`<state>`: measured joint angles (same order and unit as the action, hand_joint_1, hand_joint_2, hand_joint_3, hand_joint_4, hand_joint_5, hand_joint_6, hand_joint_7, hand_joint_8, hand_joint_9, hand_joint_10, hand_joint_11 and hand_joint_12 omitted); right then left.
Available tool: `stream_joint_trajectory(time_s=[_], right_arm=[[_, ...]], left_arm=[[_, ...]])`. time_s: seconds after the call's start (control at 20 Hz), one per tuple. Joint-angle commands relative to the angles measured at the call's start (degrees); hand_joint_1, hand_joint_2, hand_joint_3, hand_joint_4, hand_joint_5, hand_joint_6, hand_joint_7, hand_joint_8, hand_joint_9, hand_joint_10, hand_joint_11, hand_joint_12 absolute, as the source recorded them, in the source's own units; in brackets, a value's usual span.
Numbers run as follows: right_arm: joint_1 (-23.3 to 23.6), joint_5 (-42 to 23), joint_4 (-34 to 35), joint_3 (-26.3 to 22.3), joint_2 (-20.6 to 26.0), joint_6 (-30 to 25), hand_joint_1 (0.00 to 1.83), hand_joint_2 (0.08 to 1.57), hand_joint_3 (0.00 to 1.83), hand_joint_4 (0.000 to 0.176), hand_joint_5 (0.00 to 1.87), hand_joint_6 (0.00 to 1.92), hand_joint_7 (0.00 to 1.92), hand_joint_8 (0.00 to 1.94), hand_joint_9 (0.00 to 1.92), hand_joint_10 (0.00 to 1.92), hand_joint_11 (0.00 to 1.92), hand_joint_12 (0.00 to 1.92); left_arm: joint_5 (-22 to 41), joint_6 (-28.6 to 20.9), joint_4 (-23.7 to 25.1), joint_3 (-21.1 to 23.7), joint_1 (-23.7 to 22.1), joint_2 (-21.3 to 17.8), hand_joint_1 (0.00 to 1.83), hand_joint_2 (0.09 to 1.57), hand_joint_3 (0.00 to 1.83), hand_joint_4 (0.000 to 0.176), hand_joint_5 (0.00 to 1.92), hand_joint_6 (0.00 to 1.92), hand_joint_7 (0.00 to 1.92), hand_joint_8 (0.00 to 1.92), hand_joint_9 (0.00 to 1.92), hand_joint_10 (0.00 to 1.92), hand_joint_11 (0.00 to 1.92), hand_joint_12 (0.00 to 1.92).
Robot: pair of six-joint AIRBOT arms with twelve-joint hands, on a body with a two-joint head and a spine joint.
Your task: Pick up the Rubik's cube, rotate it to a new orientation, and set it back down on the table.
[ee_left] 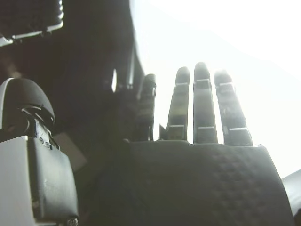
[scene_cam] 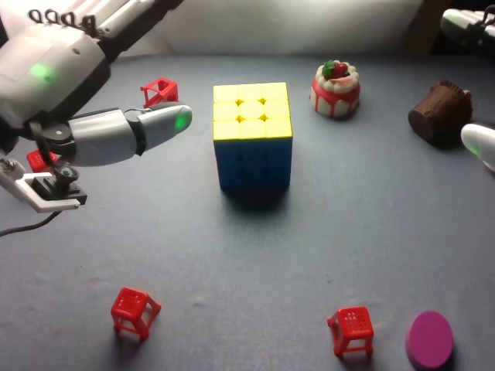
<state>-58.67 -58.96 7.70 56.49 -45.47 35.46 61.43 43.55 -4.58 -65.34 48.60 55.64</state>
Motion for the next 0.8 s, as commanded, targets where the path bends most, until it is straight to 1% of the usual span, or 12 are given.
stream_joint_trajectory(time_s=[0.0, 0.05, 0.1, 0.2, 0.35, 0.4, 0.45, 0.5, 0.55, 0.6, 0.65, 0.75], right_arm=[[1.1, -6.7, 1.0, 0.1, 0.1, -0.4, 0.55, 1.3, 0.02, 0.0, 0.0, 0.0, 0.0, 0.0, 0.0, 0.0, 0.0, 0.47], [0.9, -6.6, 1.3, 0.1, 0.1, -0.4, 0.54, 1.3, 0.01, 0.0, 0.0, 0.0, 0.0, 0.0, 0.0, 0.0, 0.0, 0.43], [0.7, -6.6, 1.6, 0.1, 0.1, -0.4, 0.52, 1.3, 0.01, 0.0, 0.0, 0.0, 0.0, 0.0, 0.0, 0.0, 0.0, 0.42], [0.3, -6.5, 2.1, 0.1, 0.0, -0.4, 0.53, 1.3, 0.0, 0.0, 0.0, 0.0, 0.0, 0.0, 0.0, 0.0, 0.0, 0.26], [-0.5, -6.3, 3.1, 0.1, -0.2, -0.4, 0.52, 1.31, 0.0, 0.0, 0.0, 0.0, 0.0, 0.0, 0.0, 0.0, 0.0, 0.19], [-0.8, -6.3, 3.5, 0.1, -0.2, -0.4, 0.54, 1.3, 0.0, 0.0, 0.0, 0.0, 0.0, 0.0, 0.0, 0.0, 0.0, 0.23], [-1.1, -6.3, 4.0, 0.0, -0.3, -0.4, 0.56, 1.31, 0.0, 0.0, 0.0, 0.0, 0.0, 0.0, 0.0, 0.0, 0.0, 0.04], [-1.2, -6.3, 4.2, 0.0, -0.3, -0.4, 0.57, 1.31, 0.0, 0.0, 0.0, 0.0, 0.0, 0.0, 0.0, 0.0, 0.0, 0.0], [-1.4, -6.3, 4.5, 0.0, -0.4, -0.4, 0.57, 1.32, 0.0, 0.0, 0.0, 0.0, 0.0, 0.0, 0.0, 0.0, 0.0, 0.0], [-1.5, -6.3, 4.6, 0.1, -0.5, -0.4, 0.57, 1.32, 0.0, 0.0, 0.0, 0.0, 0.0, 0.0, 0.0, 0.0, 0.0, 0.0], [-1.6, -6.3, 4.8, 0.1, -0.6, -0.4, 0.62, 1.32, 0.0, 0.0, 0.0, 0.0, 0.0, 0.0, 0.0, 0.0, 0.0, 0.0], [-1.7, -6.3, 5.0, 0.1, -0.7, -0.4, 0.62, 1.32, 0.01, 0.0, 0.0, 0.0, 0.0, 0.0, 0.0, 0.0, 0.0, 0.0]], left_arm=[[4.9, -0.5, -0.1, -0.6, -1.5, 0.5, 0.36, 1.2, 0.01, 0.088, 0.0, 0.0, 0.0, 0.0, 0.0, 0.0, 0.0, 0.0], [3.1, -0.8, 0.1, -1.1, -2.4, 1.0, 0.39, 1.19, 0.01, 0.084, 0.0, 0.0, 0.0, 0.0, 0.0, 0.0, 0.0, 0.0], [0.9, -1.3, 0.2, -1.8, -3.3, 1.6, 0.43, 1.17, 0.0, 0.067, 0.0, 0.0, 0.0, 0.0, 0.0, 0.0, 0.0, 0.0], [-4.4, -1.5, 0.1, -3.1, -5.2, 3.0, 0.48, 1.12, 0.0, 0.099, 0.0, 0.0, 0.0, 0.0, 0.0, 0.0, 0.0, 0.0], [-12.3, -2.2, -0.8, -5.9, -8.0, 5.9, 0.49, 1.12, 0.0, 0.102, 0.0, 0.0, 0.0, 0.0, 0.0, 0.0, 0.0, 0.0], [-14.8, -2.3, -1.1, -6.8, -9.2, 6.9, 0.5, 1.11, 0.0, 0.045, 0.0, 0.0, 0.0, 0.0, 0.0, 0.0, 0.0, 0.0], [-17.5, -2.5, -1.2, -7.6, -10.4, 7.9, 0.48, 1.07, 0.0, 0.047, 0.0, 0.0, 0.0, 0.0, 0.0, 0.0, 0.0, 0.0], [-18.8, -2.5, -1.3, -8.1, -11.0, 8.4, 0.45, 1.04, 0.0, 0.038, 0.0, 0.0, 0.0, 0.0, 0.0, 0.0, 0.04, 0.02], [-21.0, -2.5, -1.9, -9.0, -12.0, 9.5, 0.5, 0.94, 0.07, 0.026, 0.0, 0.0, 0.0, 0.0, 0.0, 0.0, 0.0, 0.62], [-22.1, -2.6, -2.2, -9.6, -12.5, 10.2, 0.54, 0.92, 0.03, 0.008, 0.0, 0.0, 0.0, 0.0, 0.0, 0.0, 0.0, 0.84], [-23.6, -2.6, -2.2, -10.3, -13.2, 10.8, 0.56, 0.91, 0.02, 0.003, 0.0, 0.0, 0.0, 0.0, 0.01, 0.0, 0.0, 1.03], [-26.2, -2.3, -2.8, -11.3, -14.4, 12.2, 0.56, 0.86, 0.0, 0.0, 0.0, 0.0, 0.0, 0.0, 0.02, 0.01, 0.0, 1.11]])
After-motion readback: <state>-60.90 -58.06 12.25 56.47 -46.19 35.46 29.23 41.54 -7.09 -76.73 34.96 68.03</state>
